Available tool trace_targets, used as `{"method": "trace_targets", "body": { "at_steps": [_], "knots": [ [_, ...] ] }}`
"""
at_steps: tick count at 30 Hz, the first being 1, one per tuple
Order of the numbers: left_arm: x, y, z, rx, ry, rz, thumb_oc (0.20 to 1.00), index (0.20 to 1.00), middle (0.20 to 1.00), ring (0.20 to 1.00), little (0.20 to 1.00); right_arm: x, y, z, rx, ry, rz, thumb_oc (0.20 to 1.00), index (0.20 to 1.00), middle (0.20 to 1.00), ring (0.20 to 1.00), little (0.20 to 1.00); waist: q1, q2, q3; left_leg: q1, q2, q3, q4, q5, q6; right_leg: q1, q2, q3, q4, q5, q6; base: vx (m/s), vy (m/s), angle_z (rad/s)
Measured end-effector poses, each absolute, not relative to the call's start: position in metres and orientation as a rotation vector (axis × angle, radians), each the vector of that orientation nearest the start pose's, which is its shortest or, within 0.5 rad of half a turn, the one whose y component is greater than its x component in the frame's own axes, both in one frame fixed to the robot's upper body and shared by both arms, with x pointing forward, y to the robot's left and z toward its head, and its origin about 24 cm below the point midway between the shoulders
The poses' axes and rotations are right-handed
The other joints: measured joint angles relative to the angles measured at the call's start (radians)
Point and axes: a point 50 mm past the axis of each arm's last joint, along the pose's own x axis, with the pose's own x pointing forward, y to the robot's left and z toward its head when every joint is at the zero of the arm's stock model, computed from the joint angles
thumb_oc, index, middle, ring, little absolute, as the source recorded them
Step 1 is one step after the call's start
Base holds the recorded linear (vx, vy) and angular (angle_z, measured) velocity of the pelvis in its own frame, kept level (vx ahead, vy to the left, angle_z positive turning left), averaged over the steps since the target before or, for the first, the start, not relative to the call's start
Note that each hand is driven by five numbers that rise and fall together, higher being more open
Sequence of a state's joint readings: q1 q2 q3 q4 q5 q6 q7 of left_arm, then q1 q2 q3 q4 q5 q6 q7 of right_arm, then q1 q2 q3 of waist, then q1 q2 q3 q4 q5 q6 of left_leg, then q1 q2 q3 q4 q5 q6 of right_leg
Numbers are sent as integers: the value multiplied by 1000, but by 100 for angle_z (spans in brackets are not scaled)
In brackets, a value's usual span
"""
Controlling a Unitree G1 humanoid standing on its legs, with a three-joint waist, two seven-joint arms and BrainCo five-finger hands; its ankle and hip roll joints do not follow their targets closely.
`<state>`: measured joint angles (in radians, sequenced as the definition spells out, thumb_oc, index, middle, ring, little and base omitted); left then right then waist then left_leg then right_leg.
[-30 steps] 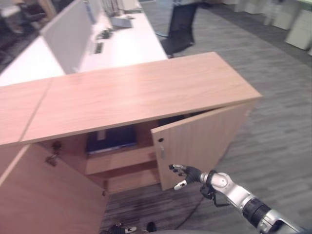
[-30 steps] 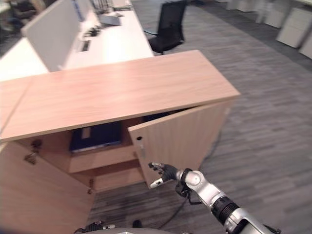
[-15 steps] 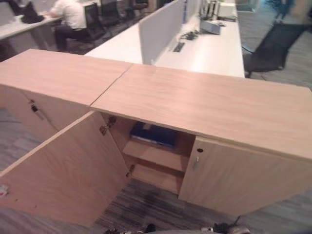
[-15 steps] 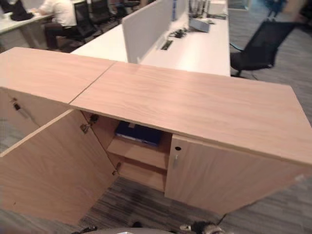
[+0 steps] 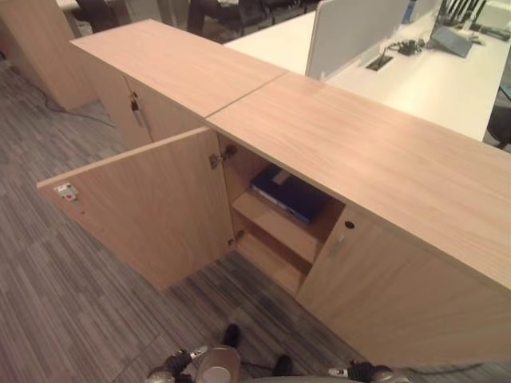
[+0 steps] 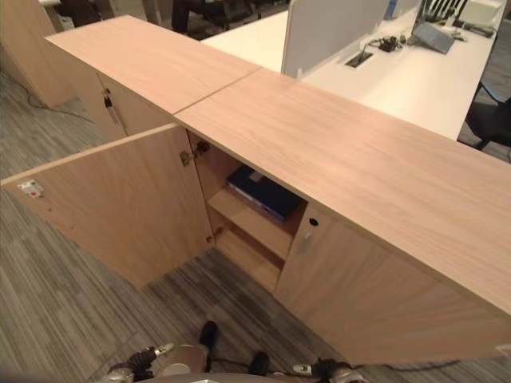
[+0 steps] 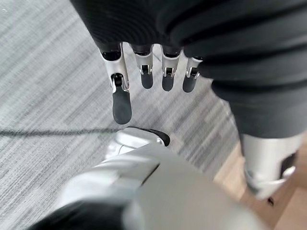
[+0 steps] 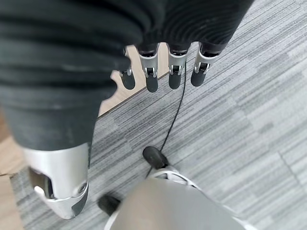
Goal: Put the empty folder in the office cabinet
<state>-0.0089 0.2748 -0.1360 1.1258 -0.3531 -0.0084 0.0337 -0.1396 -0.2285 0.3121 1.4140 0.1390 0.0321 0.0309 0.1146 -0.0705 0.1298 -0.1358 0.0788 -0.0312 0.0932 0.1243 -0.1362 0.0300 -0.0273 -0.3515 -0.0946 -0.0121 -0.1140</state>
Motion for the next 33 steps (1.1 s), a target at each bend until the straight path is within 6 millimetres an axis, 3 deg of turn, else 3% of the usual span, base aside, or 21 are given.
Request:
{"method": "trace_targets", "body": {
  "at_steps": [2,3,4,6,7,8,9,15,19,21,26,27,30,33],
  "knots": [
    [145,248,-123,-6,876,266,1000,1000,1000,1000,1000,83,-233,-166,-292,1368,9,1000,1000,1000,1000,1000,-6,26,-9,50,47,-16,-32,-1,-3,9,7,-36,1,10,15,43,75,51],
    [177,232,-45,-29,462,119,1000,1000,1000,1000,1000,67,-240,-167,-253,1402,-48,1000,1000,1000,1000,1000,3,42,-5,77,110,25,-80,14,-29,8,16,-68,1,11,18,-19,66,76],
    [191,223,-17,-25,305,46,1000,1000,1000,1000,1000,58,-249,-166,-245,1424,-87,1000,1000,1000,1000,1000,6,59,-4,78,132,28,-89,14,-29,8,17,-84,3,12,25,-19,62,79],
    [212,226,-3,-26,224,50,1000,1000,1000,1000,1000,44,-267,-162,-260,1471,-148,1000,1000,1000,1000,1000,9,99,-15,89,164,34,-111,11,-23,6,17,-84,9,15,42,19,65,44],
    [216,241,-6,-10,244,113,1000,1000,1000,1000,1000,42,-277,-159,-274,1473,-174,1000,1000,1000,1000,1000,2,137,-32,109,188,50,-121,-9,-2,2,19,-77,13,20,66,62,197,-2],
    [212,259,-9,5,276,201,1000,1000,1000,1000,1000,44,-290,-154,-298,1460,-195,1000,1000,1000,1000,1000,-2,206,-62,116,232,49,-129,-92,28,-5,53,-76,9,39,91,78,236,-19],
    [212,271,-4,25,262,249,1000,1000,1000,1000,1000,43,-291,-154,-289,1463,-206,1000,1000,1000,1000,1000,0,214,-60,115,237,49,-136,-71,-61,-9,50,-72,9,46,103,63,197,-12],
    [213,316,29,198,188,377,1000,1000,1000,1000,1000,35,-290,-155,-249,1486,-221,1000,1000,1000,1000,1000,4,159,-64,151,153,50,-169,-57,-23,3,-32,-68,0,54,156,121,269,9],
    [234,325,48,214,115,432,1000,1000,1000,1000,1000,37,-292,-154,-198,1468,-260,1000,1000,1000,1000,1000,-9,177,-85,171,78,69,-185,-70,15,10,-104,-65,4,69,205,193,446,1],
    [243,331,53,244,106,460,1000,1000,1000,1000,1000,47,-292,-153,-144,1420,-267,1000,1000,1000,1000,1000,-28,201,-109,197,10,111,-183,-88,63,23,-176,-25,7,86,240,157,489,-33],
    [255,332,61,259,85,465,1000,1000,1000,1000,1000,52,-285,-155,-119,1417,-238,1000,1000,1000,1000,1000,-49,192,-129,221,-72,135,-193,-112,104,21,-247,6,7,107,279,104,359,-16],
    [262,337,69,287,74,468,1000,1000,1000,1000,1000,53,-283,-155,-110,1413,-225,1000,1000,1000,1000,1000,-53,171,-144,224,-109,151,-191,-118,120,11,-286,13,7,122,299,54,335,-24],
    [274,345,88,360,58,455,1000,1000,1000,1000,1000,57,-280,-156,-103,1404,-216,1000,1000,1000,1000,1000,-48,146,-157,220,-137,182,-183,-119,131,-6,-328,10,8,161,305,20,174,-20],
    [290,347,100,426,65,425,1000,1000,1000,1000,1000,55,-271,-159,-86,1410,-200,1000,1000,1000,1000,1000,-59,89,-165,221,-167,203,-183,-122,135,-25,-354,6,17,174,317,11,146,-16]
  ]
}}
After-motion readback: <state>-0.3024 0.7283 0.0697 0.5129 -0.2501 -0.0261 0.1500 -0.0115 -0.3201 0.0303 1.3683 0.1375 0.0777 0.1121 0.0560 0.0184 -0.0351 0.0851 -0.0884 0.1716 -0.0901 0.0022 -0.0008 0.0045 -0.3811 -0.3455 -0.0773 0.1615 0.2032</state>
